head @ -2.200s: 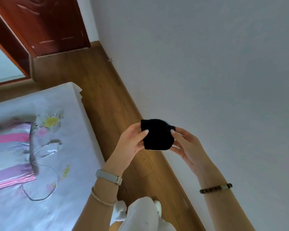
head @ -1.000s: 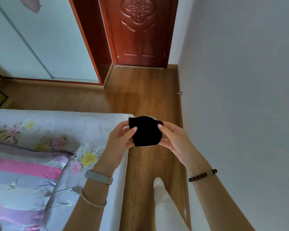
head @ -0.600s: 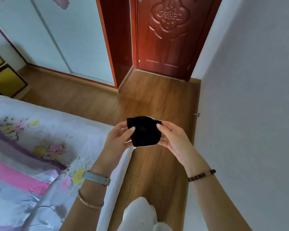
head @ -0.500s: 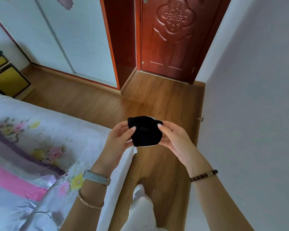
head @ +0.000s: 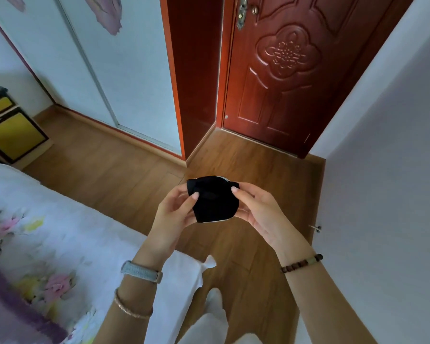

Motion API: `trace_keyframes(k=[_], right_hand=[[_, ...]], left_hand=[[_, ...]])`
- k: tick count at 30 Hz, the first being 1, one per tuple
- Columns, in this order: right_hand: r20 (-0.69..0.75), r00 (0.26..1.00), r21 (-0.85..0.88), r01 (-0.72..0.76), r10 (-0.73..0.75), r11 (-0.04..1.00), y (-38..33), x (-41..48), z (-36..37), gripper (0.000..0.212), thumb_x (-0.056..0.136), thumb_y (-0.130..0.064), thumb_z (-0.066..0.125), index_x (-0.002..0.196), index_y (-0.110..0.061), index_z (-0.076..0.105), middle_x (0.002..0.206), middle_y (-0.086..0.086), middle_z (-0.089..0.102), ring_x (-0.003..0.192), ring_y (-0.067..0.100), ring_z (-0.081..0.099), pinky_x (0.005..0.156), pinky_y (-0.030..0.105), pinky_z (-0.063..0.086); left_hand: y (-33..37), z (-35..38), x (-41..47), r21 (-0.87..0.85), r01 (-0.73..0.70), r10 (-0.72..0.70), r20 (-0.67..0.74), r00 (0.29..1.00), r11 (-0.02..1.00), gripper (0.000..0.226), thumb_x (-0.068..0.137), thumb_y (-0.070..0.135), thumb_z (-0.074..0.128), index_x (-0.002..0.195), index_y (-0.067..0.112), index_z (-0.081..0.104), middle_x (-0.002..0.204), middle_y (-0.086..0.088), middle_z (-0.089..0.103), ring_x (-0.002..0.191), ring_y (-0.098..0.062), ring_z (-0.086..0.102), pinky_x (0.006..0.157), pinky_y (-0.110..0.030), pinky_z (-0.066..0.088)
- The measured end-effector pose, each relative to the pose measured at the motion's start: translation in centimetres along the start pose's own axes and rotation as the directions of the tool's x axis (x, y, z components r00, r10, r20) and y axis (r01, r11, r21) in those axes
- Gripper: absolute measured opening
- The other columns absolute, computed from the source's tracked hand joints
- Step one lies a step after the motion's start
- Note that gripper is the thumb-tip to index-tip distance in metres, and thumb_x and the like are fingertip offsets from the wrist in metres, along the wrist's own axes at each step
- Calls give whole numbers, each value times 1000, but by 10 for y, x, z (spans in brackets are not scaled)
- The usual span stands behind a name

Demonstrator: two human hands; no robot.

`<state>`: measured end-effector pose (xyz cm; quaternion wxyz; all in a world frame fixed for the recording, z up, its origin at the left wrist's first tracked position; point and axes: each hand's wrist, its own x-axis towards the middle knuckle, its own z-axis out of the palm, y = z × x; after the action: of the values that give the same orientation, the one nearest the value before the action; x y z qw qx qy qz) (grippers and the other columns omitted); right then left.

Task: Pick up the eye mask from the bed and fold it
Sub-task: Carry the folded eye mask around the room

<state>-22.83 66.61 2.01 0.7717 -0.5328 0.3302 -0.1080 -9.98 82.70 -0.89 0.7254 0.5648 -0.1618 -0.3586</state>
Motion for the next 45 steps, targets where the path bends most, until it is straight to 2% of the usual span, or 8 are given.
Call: trace_keyframes(k=[5, 10, 16, 21, 27, 36, 39, 45], right_hand=[[30, 999, -68, -18, 20, 997, -42, 76, 16, 33, 98, -17, 63, 132, -13, 64, 127, 8, 72, 117, 25, 69, 95, 43, 60], [131, 991, -64, -31, 39, 997, -68, 148, 36, 27, 98, -15, 63, 125, -10, 68, 124, 12, 73, 115, 26, 71, 97, 44, 58], [272, 960, -92, -47, 71, 995, -90, 240, 60, 26, 98, -12, 62, 123, -5, 68, 124, 15, 73, 115, 28, 70, 92, 39, 61], [389, 911, -161, -80, 138, 984, -112, 331, 77, 25, 98, -10, 62, 120, -3, 68, 122, 15, 73, 109, 25, 72, 84, 34, 63], [474, 859, -261, -71, 192, 963, -141, 433, 100, 19, 95, -13, 68, 112, -8, 73, 118, 15, 73, 110, 28, 72, 91, 45, 61], [611, 726, -332, -128, 316, 935, -153, 507, 174, 22, 95, -16, 68, 115, -9, 74, 122, 13, 74, 110, 26, 73, 84, 33, 62], [659, 675, -360, -106, 333, 927, -153, 529, 210, 26, 96, -18, 67, 120, -9, 72, 125, 12, 72, 112, 24, 72, 90, 36, 61], [700, 628, -400, -50, 341, 915, -150, 581, 297, 26, 95, -20, 67, 119, -11, 72, 120, 10, 75, 110, 23, 73, 85, 31, 61]], left_hand=[[29, -14, 67, 49, -32, 34, -38, 999, 998, 19, 98, 18, 59, 115, 10, 63, 117, -10, 75, 106, -31, 73, 81, -48, 62], [44, -33, 121, 32, -41, 46, -152, 987, 999, 25, 95, 21, 62, 118, 11, 62, 113, -11, 76, 96, -30, 77, 69, -41, 64], [47, -56, 182, 26, -85, 89, -304, 948, 996, 24, 89, 29, 67, 112, 21, 67, 108, -5, 78, 94, -29, 77, 67, -38, 64], [49, -70, 247, -18, -98, 79, -453, 888, 995, 26, 89, 27, 66, 113, 18, 66, 106, -7, 79, 95, -31, 77, 68, -38, 64], [62, -77, 317, -33, -126, 82, -597, 798, 991, 29, 92, 21, 63, 119, 11, 62, 105, -5, 79, 96, -28, 76, 67, -35, 64], [89, -123, 358, -14, -138, 75, -781, 620, 990, 26, 94, 13, 64, 120, 10, 63, 103, -6, 79, 96, -24, 76, 64, -29, 63], [96, -150, 369, -55, -176, 57, -817, 573, 983, 32, 90, 21, 68, 120, 9, 65, 109, -13, 77, 98, -29, 76, 71, -34, 64], [117, -232, 400, -108, -263, 52, -842, 537, 959, 39, 80, 33, 72, 112, 11, 69, 113, -15, 76, 104, -32, 74, 83, -45, 63]])
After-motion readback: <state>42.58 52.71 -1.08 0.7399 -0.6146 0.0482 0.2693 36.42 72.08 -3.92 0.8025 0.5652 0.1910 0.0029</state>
